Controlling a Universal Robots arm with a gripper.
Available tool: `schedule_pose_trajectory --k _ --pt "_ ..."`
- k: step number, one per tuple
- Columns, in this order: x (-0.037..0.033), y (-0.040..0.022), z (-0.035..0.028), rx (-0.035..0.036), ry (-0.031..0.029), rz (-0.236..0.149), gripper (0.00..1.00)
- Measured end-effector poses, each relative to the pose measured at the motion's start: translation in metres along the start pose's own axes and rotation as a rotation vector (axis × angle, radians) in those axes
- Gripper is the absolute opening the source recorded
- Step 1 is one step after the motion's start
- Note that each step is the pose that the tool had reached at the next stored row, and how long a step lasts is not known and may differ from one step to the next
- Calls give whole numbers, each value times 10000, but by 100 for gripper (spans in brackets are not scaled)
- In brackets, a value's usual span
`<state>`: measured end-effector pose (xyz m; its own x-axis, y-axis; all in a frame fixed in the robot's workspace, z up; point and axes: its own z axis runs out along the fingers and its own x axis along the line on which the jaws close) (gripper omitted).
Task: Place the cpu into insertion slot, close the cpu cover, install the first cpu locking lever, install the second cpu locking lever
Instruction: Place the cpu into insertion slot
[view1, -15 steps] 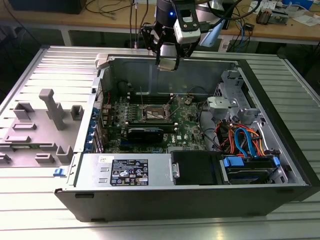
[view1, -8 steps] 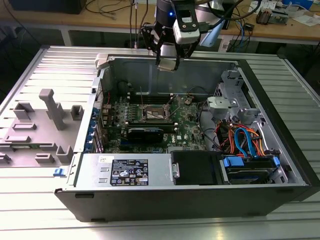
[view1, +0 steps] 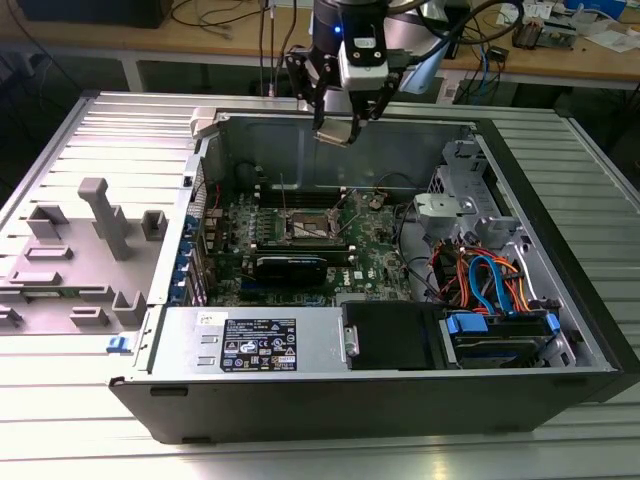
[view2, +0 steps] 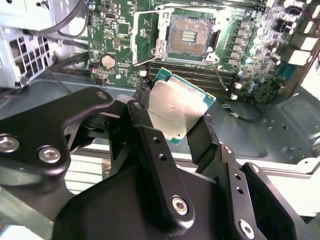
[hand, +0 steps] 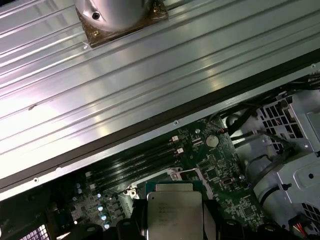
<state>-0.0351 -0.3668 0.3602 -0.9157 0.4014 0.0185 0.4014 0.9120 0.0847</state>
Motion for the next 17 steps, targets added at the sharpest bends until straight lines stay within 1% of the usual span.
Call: schedule_pose_trajectory --k 1,3,17 --pt "0 -1 3 -2 -17 189 54" --pt "0 -1 5 -4 -35 418 54" --pt "0 -1 6 -8 -41 473 54"
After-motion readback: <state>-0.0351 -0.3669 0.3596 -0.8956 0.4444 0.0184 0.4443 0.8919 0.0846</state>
